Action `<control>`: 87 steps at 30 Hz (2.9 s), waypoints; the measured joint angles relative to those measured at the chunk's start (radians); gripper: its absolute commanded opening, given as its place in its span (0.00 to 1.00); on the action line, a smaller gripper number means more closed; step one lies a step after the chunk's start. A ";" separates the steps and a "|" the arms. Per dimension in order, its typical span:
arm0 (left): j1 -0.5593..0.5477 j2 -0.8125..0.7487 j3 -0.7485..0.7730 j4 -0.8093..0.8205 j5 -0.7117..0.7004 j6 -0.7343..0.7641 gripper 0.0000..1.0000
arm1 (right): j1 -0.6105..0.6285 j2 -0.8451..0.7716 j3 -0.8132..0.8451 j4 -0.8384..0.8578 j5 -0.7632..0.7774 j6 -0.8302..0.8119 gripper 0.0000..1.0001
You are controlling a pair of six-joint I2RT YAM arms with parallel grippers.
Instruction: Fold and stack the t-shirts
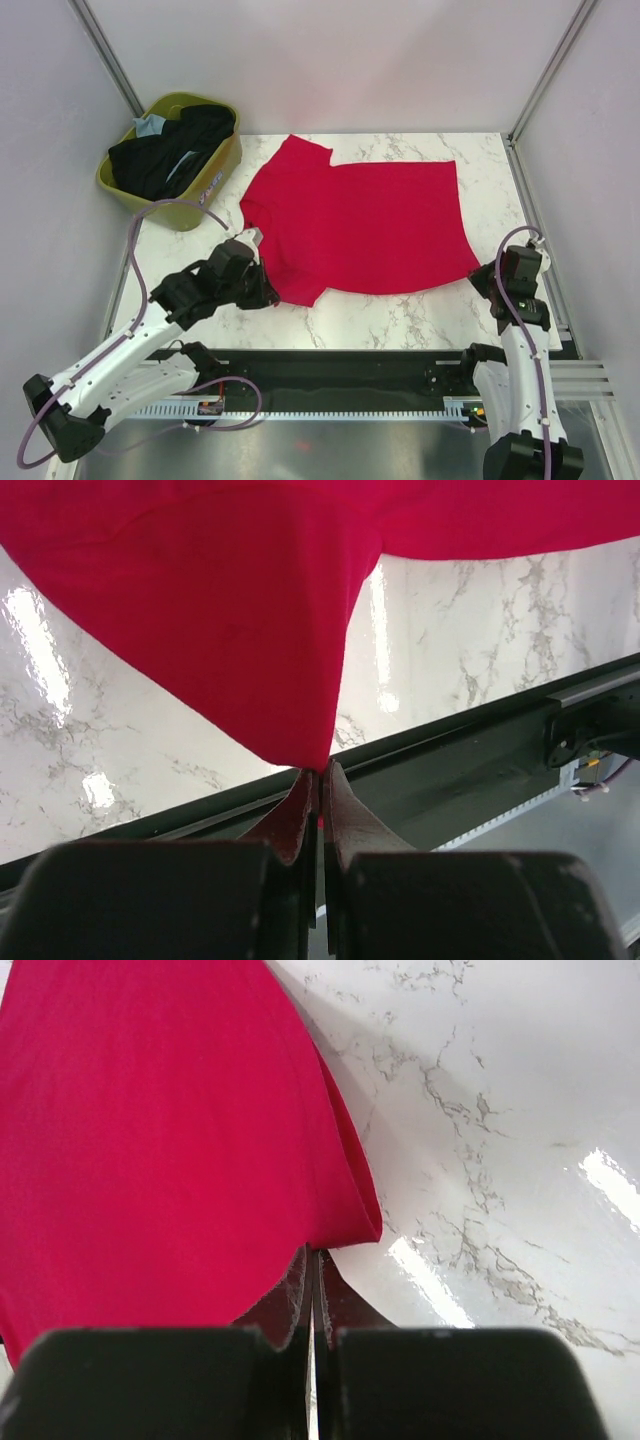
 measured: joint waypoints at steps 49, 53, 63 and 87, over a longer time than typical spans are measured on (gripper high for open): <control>0.378 1.032 0.869 -0.037 -0.083 0.430 0.02 | 0.082 0.846 0.467 0.271 0.033 -0.039 0.00; 0.396 1.086 0.937 -0.067 -0.108 0.438 0.02 | 0.089 0.931 0.508 0.275 0.060 -0.037 0.00; 0.493 1.404 1.282 -0.197 -0.080 0.461 0.86 | 0.091 1.197 0.732 0.233 0.088 -0.055 0.86; 0.526 0.544 -0.095 0.472 0.031 0.135 0.92 | -0.002 0.819 0.250 0.338 -0.004 -0.127 0.74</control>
